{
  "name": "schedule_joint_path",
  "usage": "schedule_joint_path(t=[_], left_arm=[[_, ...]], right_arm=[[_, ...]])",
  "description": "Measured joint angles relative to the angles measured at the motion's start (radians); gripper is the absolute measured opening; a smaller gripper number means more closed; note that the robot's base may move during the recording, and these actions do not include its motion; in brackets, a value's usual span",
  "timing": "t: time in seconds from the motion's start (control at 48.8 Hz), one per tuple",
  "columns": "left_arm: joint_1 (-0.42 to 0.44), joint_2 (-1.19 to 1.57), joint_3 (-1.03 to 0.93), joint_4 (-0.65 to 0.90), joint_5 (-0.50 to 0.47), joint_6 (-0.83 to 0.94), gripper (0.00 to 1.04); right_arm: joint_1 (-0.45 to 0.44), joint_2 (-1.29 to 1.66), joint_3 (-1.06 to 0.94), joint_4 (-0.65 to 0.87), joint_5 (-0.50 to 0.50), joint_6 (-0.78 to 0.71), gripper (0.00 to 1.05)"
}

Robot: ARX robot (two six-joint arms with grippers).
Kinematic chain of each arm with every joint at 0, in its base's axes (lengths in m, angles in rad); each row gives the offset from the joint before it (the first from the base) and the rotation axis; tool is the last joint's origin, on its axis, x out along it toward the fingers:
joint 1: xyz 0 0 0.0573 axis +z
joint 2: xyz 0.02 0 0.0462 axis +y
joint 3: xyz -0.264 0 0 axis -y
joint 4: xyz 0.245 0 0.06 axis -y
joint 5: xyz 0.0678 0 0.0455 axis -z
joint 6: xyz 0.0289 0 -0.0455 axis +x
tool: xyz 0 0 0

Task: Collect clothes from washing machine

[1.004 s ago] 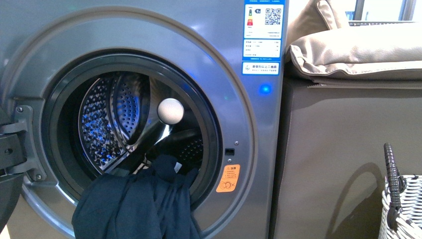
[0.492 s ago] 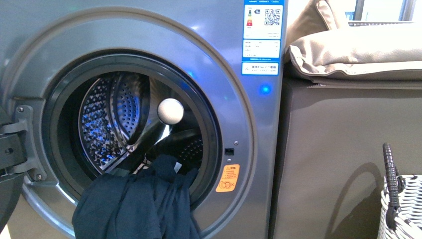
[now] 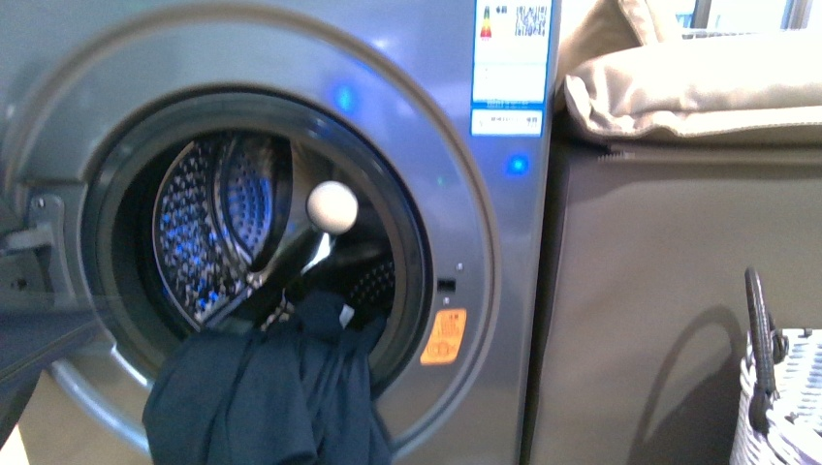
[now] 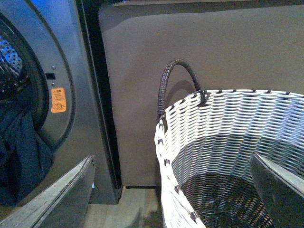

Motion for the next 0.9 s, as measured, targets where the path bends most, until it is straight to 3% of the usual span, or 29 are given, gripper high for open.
schedule_joint_path(t=[0.471,0.902], left_arm=[[-0.039,0.582,0.374,0.082,-0.116,0.047,0.98],[-0.028,0.837,0.686,0.021,-0.143,0.01,0.98]], right_arm=[[0.0,0.0,0.0,0.0,0.0,0.0,0.97],[0.0,0.0,0.0,0.0,0.0,0.0,0.97]])
